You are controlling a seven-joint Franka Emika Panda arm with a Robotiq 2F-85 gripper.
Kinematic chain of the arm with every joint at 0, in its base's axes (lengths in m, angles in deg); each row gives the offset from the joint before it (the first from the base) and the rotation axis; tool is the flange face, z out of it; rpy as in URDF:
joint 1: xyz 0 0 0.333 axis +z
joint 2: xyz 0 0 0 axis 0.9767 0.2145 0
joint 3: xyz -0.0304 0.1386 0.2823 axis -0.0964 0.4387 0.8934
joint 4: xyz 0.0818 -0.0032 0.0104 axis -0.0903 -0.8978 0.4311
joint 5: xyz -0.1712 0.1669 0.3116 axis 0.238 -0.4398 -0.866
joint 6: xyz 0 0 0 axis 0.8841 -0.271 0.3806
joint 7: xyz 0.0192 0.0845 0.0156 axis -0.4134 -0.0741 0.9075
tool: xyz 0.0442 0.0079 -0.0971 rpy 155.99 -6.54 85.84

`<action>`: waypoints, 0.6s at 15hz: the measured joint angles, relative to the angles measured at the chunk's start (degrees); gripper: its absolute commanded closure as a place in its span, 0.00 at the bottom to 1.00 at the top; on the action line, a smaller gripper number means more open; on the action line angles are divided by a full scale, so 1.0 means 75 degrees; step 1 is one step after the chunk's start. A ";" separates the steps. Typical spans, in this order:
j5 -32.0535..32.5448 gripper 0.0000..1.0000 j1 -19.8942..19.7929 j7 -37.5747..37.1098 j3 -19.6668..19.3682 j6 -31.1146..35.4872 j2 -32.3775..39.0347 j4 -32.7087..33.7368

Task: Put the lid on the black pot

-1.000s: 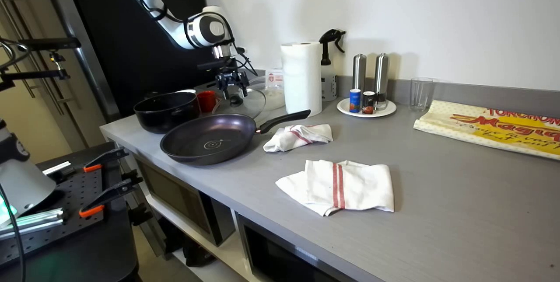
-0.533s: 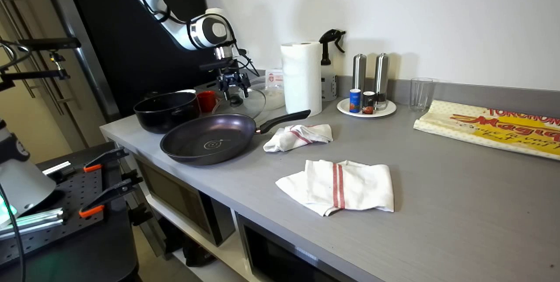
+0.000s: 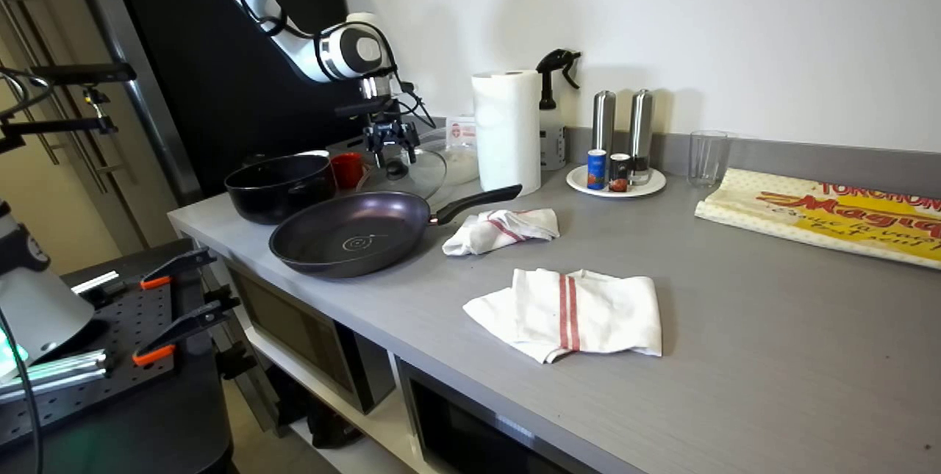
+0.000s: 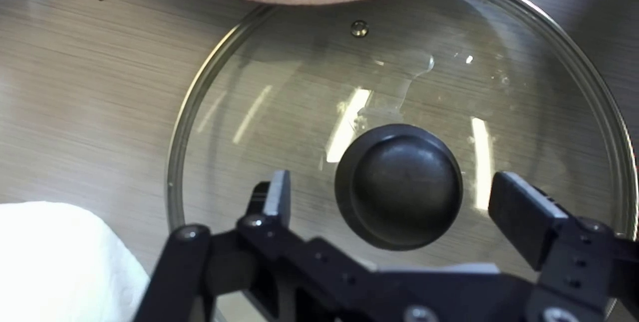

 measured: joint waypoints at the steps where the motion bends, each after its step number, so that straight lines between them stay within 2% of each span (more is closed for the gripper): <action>1: -0.0005 0.00 0.0000 0.0022 0.0007 -0.0015 0.0000 0.0000; 3: -0.0017 0.00 0.0000 0.0073 0.0016 -0.0048 0.0000 0.0000; 4: -0.0021 0.18 0.0000 0.0092 0.0019 -0.0060 0.0000 0.0000; 9: -0.0034 0.56 -0.0003 0.0130 0.0032 -0.0107 0.0000 0.0000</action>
